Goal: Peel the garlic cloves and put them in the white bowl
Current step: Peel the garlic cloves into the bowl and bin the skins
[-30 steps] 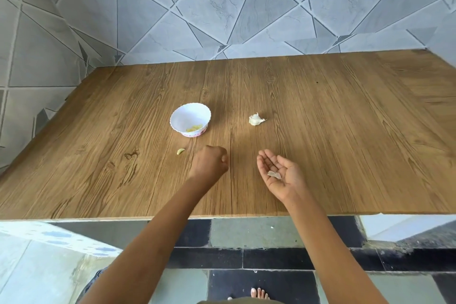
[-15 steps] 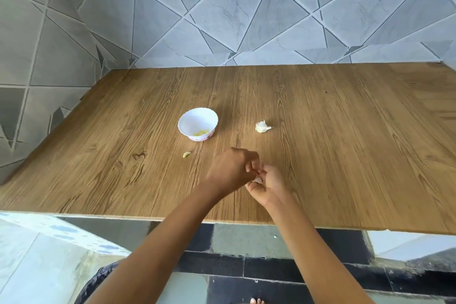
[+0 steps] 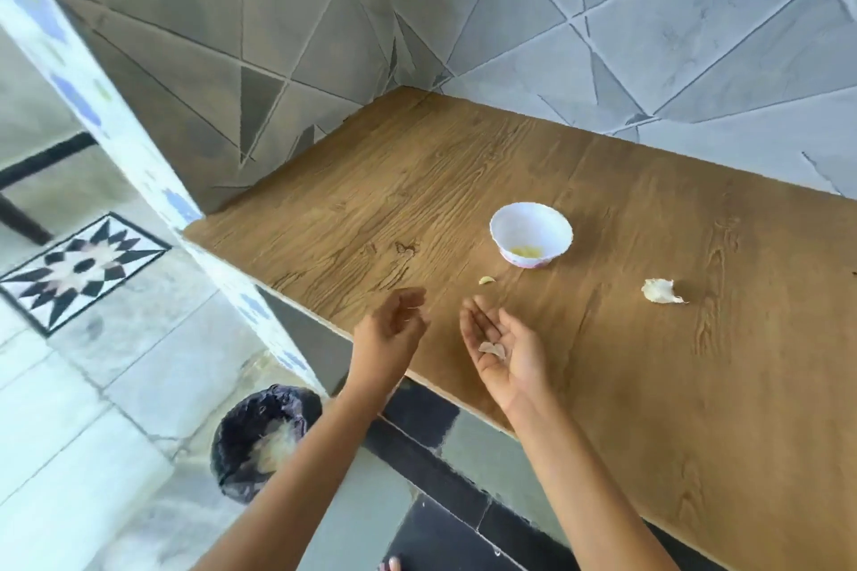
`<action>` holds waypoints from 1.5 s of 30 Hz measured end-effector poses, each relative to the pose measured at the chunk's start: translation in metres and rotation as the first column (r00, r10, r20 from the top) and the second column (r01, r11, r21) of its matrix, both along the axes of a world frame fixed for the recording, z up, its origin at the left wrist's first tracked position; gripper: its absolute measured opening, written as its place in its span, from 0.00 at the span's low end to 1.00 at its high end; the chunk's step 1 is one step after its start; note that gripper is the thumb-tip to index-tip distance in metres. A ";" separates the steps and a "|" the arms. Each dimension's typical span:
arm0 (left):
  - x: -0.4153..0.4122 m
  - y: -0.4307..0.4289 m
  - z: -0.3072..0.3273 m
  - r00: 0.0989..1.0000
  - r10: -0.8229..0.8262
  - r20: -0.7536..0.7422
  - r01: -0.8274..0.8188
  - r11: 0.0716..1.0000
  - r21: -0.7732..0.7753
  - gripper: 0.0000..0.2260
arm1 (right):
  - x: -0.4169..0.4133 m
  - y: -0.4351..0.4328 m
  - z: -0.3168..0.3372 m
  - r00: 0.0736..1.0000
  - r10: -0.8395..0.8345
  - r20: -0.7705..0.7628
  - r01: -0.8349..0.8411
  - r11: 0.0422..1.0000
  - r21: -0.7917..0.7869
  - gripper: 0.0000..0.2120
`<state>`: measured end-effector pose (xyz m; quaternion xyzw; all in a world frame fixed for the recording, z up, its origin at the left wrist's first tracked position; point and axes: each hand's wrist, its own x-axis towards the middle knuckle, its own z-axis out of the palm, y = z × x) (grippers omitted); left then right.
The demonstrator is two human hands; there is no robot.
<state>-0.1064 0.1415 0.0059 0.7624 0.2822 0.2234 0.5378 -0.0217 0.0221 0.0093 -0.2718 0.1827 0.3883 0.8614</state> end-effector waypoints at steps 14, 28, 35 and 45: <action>-0.192 0.197 -0.057 0.836 0.537 -0.116 -0.538 0.843 0.027 0.13 | -0.137 0.263 -0.050 0.868 0.495 -0.023 -0.495 0.863 -0.102 0.15; -0.226 0.373 -0.353 0.705 0.497 -0.507 -0.634 0.762 -0.134 0.12 | -0.183 0.474 -0.355 0.803 0.537 -0.261 -0.583 0.615 -0.531 0.13; -0.222 0.395 -0.555 0.743 0.330 -0.582 -0.515 0.837 -0.183 0.13 | -0.171 0.502 -0.552 0.683 0.656 -0.322 -0.676 0.402 -0.617 0.25; -0.190 0.374 -0.595 0.863 0.432 -0.262 -0.492 0.838 -0.238 0.15 | -0.167 0.483 -0.611 0.579 0.659 -0.480 -0.795 0.326 -0.512 0.33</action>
